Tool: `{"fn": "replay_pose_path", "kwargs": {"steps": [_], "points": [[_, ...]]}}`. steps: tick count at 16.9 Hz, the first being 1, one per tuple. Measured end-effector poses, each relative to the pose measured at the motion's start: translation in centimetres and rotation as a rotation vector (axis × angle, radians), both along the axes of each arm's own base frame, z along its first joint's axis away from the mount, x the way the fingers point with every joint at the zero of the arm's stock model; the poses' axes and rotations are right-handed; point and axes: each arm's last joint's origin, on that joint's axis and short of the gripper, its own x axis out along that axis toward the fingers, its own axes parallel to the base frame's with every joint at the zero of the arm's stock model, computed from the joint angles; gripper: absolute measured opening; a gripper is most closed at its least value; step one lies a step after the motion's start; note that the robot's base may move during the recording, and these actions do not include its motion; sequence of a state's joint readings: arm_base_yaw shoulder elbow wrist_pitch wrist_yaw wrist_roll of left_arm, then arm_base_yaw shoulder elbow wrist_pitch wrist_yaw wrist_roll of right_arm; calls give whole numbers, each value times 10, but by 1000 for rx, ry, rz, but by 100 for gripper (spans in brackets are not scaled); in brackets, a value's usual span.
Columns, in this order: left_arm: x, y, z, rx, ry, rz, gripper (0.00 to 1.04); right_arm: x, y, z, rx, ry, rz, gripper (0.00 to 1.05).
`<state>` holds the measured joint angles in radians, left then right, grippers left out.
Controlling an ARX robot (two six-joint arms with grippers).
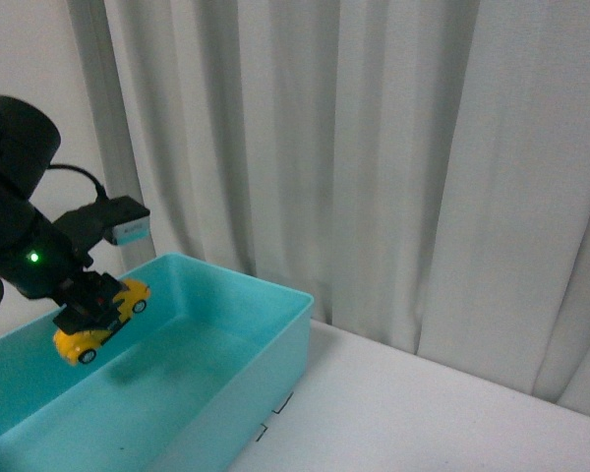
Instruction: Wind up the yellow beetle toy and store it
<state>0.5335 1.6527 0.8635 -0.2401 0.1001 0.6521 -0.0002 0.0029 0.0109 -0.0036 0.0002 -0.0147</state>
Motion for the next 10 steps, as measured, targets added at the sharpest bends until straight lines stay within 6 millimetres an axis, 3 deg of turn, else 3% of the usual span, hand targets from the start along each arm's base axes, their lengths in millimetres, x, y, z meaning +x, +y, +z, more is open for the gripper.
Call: {"fn": "replay_pose_path", "kwargs": {"steps": [10], "points": [[16,-26,-38,-98,14,-39,41,0,0,0,0,0,0,98]]}}
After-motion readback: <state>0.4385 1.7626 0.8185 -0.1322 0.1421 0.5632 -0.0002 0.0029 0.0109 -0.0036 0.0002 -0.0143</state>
